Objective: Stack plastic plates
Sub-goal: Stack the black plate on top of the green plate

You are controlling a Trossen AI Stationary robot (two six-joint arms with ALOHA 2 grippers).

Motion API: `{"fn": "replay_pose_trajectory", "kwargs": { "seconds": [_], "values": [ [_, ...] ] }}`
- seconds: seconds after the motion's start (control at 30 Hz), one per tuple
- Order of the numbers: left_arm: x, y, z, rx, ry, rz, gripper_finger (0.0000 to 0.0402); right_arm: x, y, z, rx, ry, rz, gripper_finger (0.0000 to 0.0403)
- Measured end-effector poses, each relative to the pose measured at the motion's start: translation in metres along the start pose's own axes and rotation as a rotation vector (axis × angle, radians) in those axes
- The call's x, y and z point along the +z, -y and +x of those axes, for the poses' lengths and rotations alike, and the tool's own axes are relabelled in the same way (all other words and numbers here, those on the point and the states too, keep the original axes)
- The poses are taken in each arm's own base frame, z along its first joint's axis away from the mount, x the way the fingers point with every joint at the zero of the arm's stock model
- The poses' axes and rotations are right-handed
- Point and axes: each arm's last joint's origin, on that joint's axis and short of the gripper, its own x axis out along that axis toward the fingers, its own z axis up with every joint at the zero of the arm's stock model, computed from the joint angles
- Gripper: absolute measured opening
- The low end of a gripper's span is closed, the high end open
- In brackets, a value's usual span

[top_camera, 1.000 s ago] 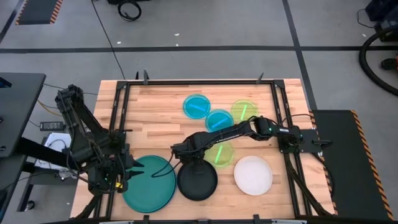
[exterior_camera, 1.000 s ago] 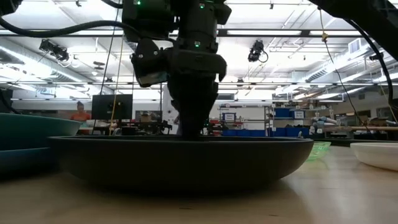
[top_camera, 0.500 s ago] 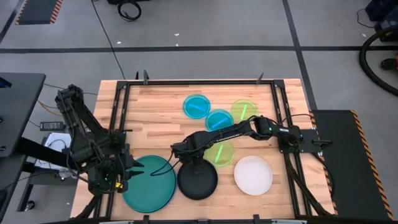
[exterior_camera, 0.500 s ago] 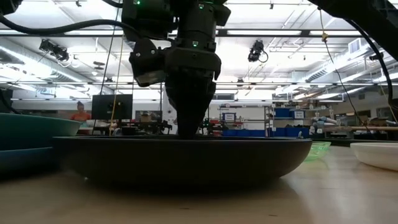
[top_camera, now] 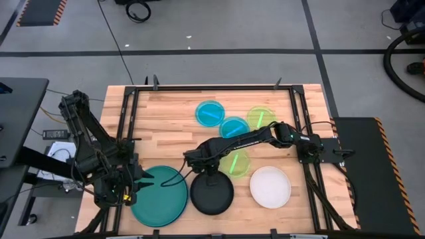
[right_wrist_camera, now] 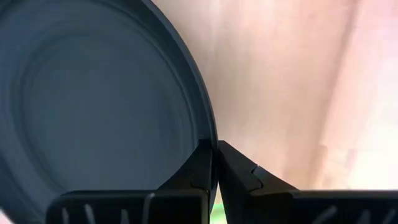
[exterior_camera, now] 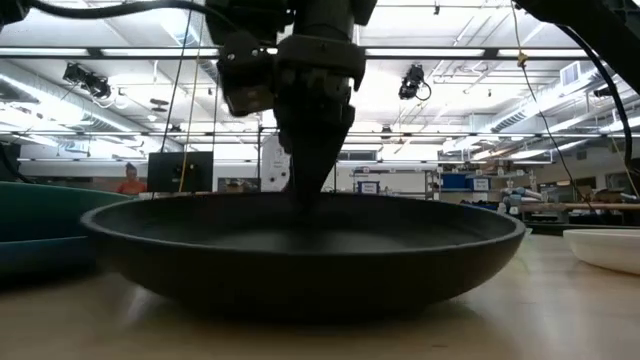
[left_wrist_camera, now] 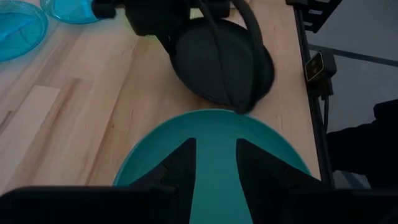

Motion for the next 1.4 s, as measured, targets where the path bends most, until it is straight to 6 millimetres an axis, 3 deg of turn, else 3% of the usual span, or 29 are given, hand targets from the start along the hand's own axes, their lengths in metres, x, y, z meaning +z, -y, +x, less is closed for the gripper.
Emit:
{"fn": "replay_pose_trajectory", "kwargs": {
  "seconds": [0.53,1.03,1.4],
  "values": [
    [0.006,0.003,0.003,-0.024,0.029,0.019,0.0121,0.012,0.023,-0.042,0.025,0.105,0.042,0.0022],
    [0.013,0.008,0.005,-0.069,0.062,0.085,0.0121,0.027,0.047,-0.049,0.107,0.252,0.293,0.002],
    [0.013,0.008,0.005,-0.062,0.065,0.264,0.0121,0.043,0.036,-0.052,0.137,0.418,0.372,0.0016]
  ]
}}
